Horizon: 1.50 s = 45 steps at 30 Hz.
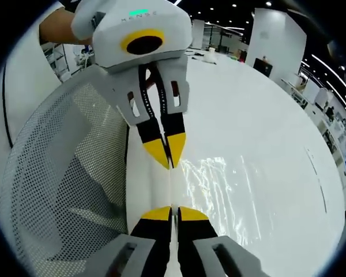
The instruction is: Open the resealable bag by pulling the two sides of the seal apart until the entire bag opening is separated and visibly accessible.
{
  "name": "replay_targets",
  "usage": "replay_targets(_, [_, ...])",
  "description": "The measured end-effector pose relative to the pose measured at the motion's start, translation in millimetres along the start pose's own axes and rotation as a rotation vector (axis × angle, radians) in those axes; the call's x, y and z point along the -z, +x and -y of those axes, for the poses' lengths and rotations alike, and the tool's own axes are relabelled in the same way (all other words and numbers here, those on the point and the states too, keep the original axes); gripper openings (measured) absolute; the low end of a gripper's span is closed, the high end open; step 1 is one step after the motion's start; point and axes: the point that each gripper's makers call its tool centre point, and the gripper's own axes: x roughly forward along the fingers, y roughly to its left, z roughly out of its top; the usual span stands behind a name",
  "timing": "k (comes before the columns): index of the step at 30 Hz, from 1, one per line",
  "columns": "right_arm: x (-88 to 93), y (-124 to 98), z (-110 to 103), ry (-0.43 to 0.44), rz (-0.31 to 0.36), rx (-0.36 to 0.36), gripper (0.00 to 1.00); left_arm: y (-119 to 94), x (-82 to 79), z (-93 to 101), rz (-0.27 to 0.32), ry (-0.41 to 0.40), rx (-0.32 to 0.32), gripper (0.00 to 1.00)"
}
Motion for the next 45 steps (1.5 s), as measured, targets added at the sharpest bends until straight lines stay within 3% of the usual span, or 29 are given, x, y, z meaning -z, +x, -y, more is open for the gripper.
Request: replay_targets(45, [51.4,-24,8,0.056,-0.066,0.052,0.00,3,-4.4,-3.5,0.005,-0.006,0.009,0.00])
